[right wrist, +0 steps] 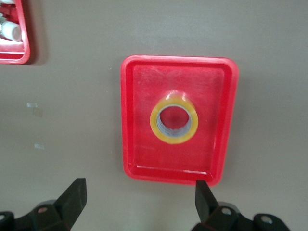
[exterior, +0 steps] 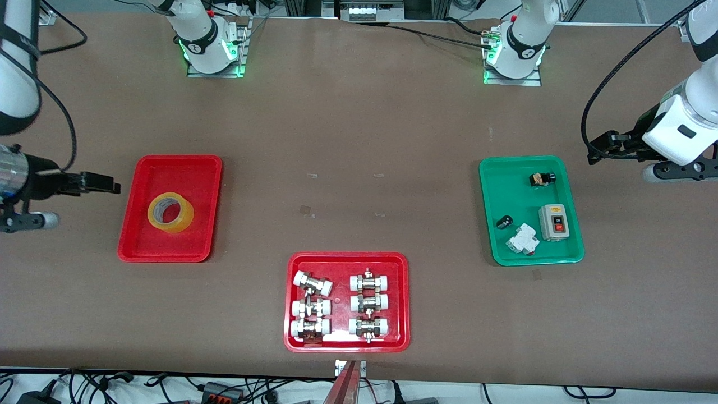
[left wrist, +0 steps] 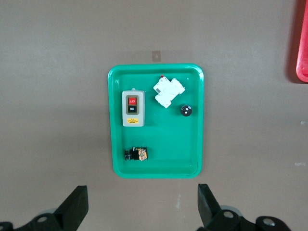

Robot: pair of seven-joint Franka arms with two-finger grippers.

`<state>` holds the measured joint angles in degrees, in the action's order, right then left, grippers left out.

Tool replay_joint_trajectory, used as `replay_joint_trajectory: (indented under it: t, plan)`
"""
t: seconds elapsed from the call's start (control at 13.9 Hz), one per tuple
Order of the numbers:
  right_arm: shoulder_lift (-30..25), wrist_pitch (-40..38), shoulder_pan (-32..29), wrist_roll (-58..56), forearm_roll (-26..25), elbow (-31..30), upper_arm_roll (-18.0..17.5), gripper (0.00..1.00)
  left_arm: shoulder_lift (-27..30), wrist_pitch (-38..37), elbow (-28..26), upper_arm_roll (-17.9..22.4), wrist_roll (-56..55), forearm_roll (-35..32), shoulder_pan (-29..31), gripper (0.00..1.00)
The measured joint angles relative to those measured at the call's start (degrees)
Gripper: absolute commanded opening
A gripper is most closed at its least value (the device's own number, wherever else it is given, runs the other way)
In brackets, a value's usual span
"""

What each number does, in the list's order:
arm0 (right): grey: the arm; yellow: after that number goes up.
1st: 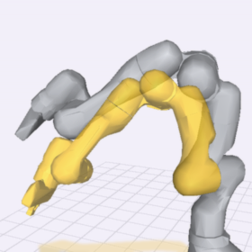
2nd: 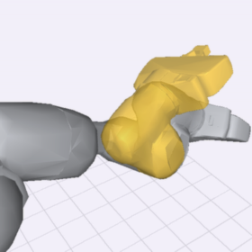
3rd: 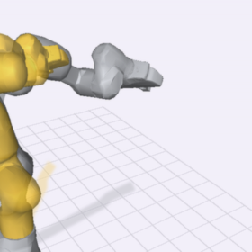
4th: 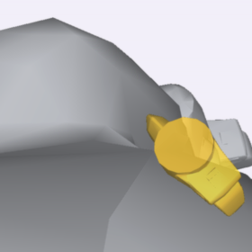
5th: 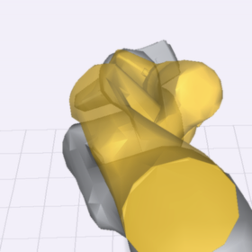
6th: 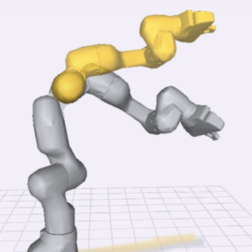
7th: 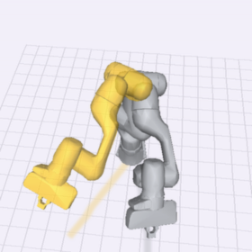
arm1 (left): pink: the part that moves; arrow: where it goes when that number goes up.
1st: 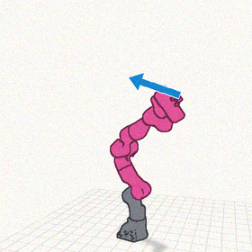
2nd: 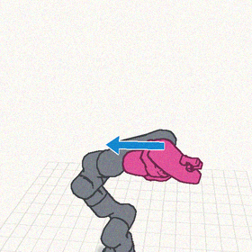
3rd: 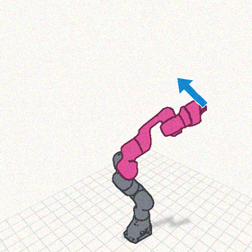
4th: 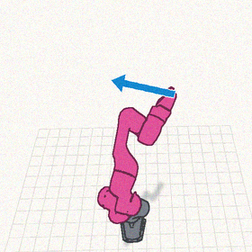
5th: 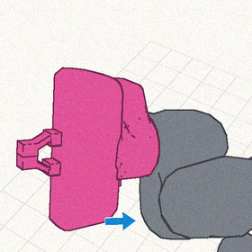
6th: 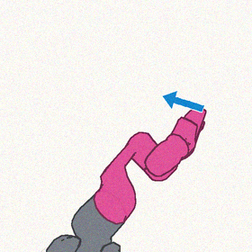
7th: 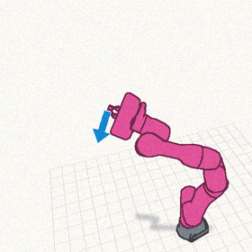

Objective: Left arm passes tape to right arm into tray

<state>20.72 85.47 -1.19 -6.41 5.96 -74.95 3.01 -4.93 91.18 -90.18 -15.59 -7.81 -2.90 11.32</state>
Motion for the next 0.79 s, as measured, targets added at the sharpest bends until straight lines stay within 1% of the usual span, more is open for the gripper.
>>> replay_joint_trajectory:
  t: [0.14, 0.36, 0.57, 0.79]
  plan:
    - [-0.34, -1.82, -0.06, 1.86, -1.52, 2.93, 0.24, 1.0, 0.0, 0.0, 0.0, 0.0, 0.0, 0.47, 0.03, 1.0]
    - [-0.19, -1.42, -0.04, 7.97, -2.96, 3.46, 0.22, 1.0, 0.0, 0.0, 0.0, 0.0, 0.0, 0.63, 0.08, 1.0]
    - [-0.99, 3.02, 0.27, 10.11, -5.86, 3.79, -0.02, 1.0, 0.0, 0.0, 0.0, 0.01, 0.0, 0.76, 0.28, 1.0]
    - [-2.38, 5.17, 0.45, 10.18, -6.35, 3.56, 0.04, 1.0, 0.0, 0.0, 0.0, 0.01, 0.0, 1.16, 0.5, 1.0]
